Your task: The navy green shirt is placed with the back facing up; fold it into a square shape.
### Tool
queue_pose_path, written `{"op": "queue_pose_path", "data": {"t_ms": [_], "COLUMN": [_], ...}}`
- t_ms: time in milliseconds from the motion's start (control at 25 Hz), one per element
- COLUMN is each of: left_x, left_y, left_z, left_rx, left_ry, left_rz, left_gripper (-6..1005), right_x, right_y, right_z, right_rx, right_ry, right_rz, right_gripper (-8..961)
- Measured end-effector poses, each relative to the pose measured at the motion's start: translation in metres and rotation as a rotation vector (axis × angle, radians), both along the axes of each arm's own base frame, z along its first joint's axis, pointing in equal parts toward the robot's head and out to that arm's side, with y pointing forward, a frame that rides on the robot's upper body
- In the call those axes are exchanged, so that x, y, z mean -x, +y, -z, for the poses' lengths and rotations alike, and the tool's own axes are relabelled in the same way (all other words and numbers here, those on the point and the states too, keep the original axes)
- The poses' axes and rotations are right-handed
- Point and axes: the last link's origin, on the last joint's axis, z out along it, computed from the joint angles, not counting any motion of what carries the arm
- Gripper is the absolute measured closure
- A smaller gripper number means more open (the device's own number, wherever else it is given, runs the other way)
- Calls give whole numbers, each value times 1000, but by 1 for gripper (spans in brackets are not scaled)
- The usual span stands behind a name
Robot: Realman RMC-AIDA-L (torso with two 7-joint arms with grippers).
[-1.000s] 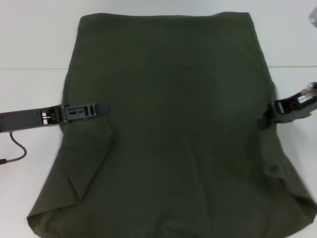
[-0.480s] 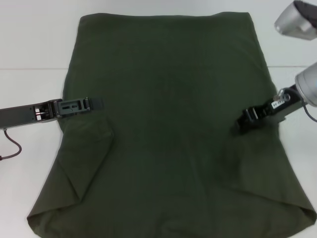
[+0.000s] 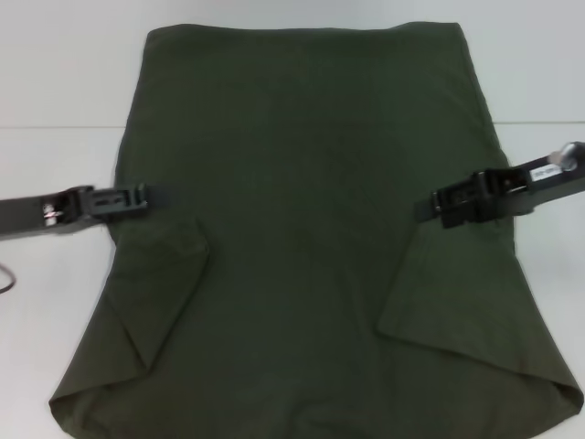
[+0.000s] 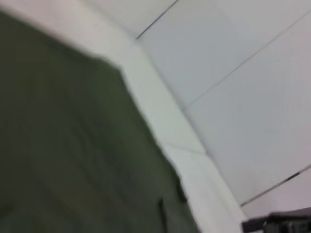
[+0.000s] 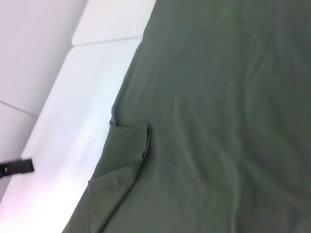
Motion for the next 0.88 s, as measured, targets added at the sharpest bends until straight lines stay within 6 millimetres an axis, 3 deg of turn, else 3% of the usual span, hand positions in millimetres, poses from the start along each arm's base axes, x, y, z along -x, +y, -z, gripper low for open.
{"op": "queue_pose_path", "data": {"t_ms": [200, 320, 600, 880], "left_x": [20, 37, 70, 83], "left_y": [-22, -40, -68, -74], "left_z": [-26, -35, -32, -21], "left_rx": [151, 219, 274, 264], "left_ry": [-6, 15, 77, 137], "left_rz": [-150, -259, -441, -466], "left_gripper": [265, 265, 265, 264], "right_x": [-12, -13, -10, -10], "right_y": [-1, 1, 4, 4], "right_z": [-23, -29, -31, -30], "right_rx": [-31, -44, -50, -49], "right_ry": [13, 10, 2, 0], "right_rz": [28, 34, 27, 27], "right_gripper": [310, 310, 310, 310]}}
